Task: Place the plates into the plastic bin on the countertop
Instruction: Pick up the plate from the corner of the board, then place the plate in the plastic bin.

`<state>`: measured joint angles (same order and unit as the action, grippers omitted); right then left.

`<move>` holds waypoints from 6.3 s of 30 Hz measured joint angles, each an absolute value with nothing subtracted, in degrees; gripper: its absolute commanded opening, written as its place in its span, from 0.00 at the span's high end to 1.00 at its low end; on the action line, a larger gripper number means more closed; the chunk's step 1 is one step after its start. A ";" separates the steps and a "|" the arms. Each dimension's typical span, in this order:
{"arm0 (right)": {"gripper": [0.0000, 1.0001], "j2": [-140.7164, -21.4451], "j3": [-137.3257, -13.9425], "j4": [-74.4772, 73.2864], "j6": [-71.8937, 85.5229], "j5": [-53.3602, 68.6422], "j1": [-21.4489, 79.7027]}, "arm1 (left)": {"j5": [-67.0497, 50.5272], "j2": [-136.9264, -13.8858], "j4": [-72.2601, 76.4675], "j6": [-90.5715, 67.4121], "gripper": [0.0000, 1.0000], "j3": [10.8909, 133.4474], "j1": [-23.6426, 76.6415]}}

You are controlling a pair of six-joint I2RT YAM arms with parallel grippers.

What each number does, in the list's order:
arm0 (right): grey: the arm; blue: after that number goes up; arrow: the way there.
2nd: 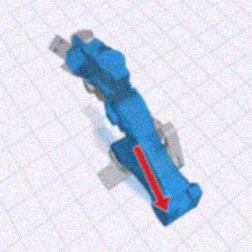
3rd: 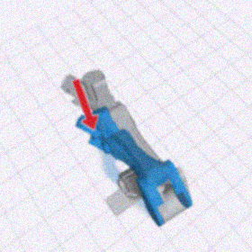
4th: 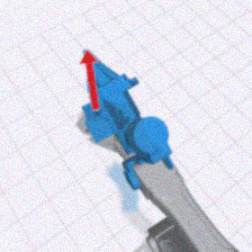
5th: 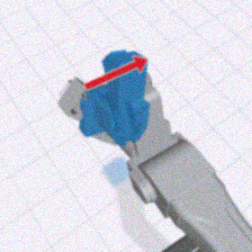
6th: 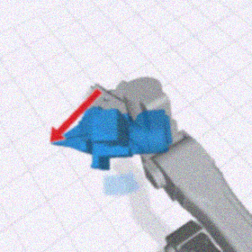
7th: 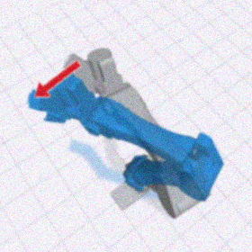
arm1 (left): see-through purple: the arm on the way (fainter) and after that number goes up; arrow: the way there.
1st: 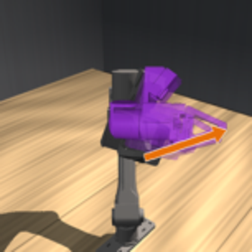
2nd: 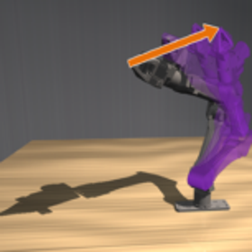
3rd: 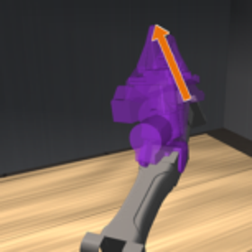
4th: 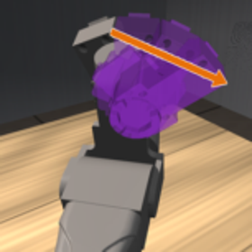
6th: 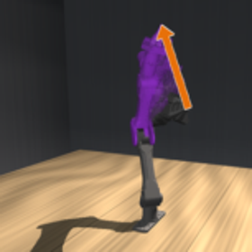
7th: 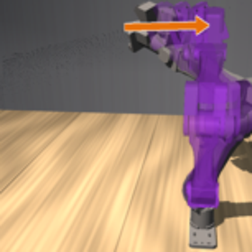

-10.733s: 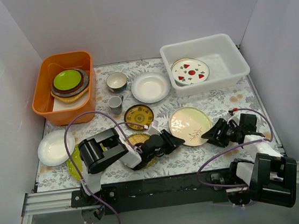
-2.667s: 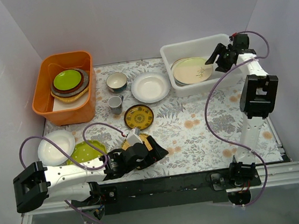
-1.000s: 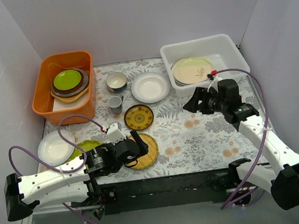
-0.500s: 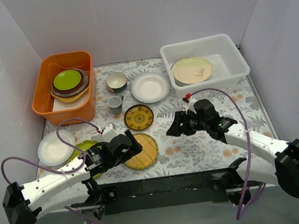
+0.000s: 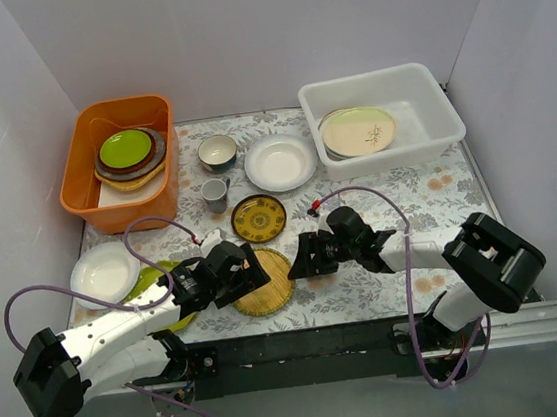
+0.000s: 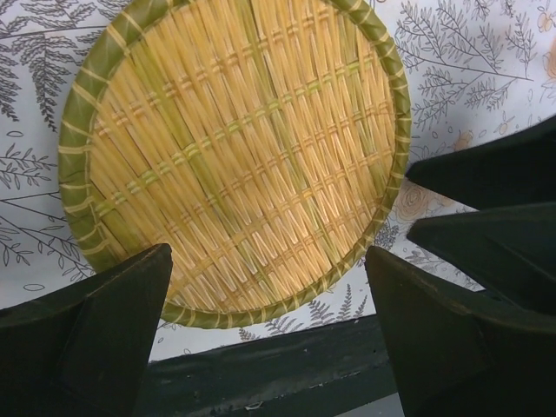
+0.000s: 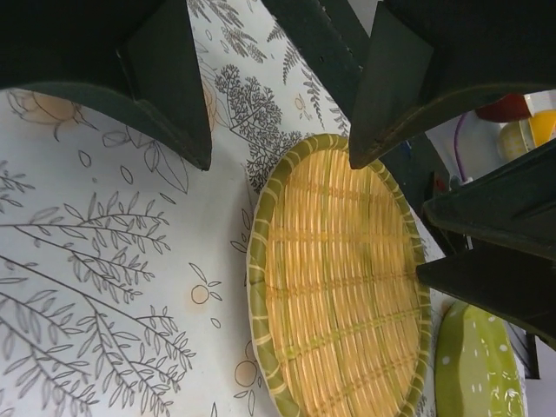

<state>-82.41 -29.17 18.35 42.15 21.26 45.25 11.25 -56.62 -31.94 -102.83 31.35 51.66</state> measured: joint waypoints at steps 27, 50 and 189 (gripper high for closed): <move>0.90 -98.87 -29.26 39.27 51.29 27.68 47.29 | 9.93 -56.69 -30.89 -101.16 0.06 30.24 50.35; 0.99 -91.92 -29.89 30.24 49.08 23.90 47.44 | 9.45 -54.41 -33.65 -94.59 0.02 44.03 50.35; 0.19 -110.26 -88.99 -11.11 32.82 26.85 -8.40 | 8.12 -53.76 -40.49 -97.32 0.02 40.27 50.33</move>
<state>-110.26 -88.99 -11.11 32.82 26.85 -8.40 8.12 -53.76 -40.49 -97.32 40.27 50.33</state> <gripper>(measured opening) 0.806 0.982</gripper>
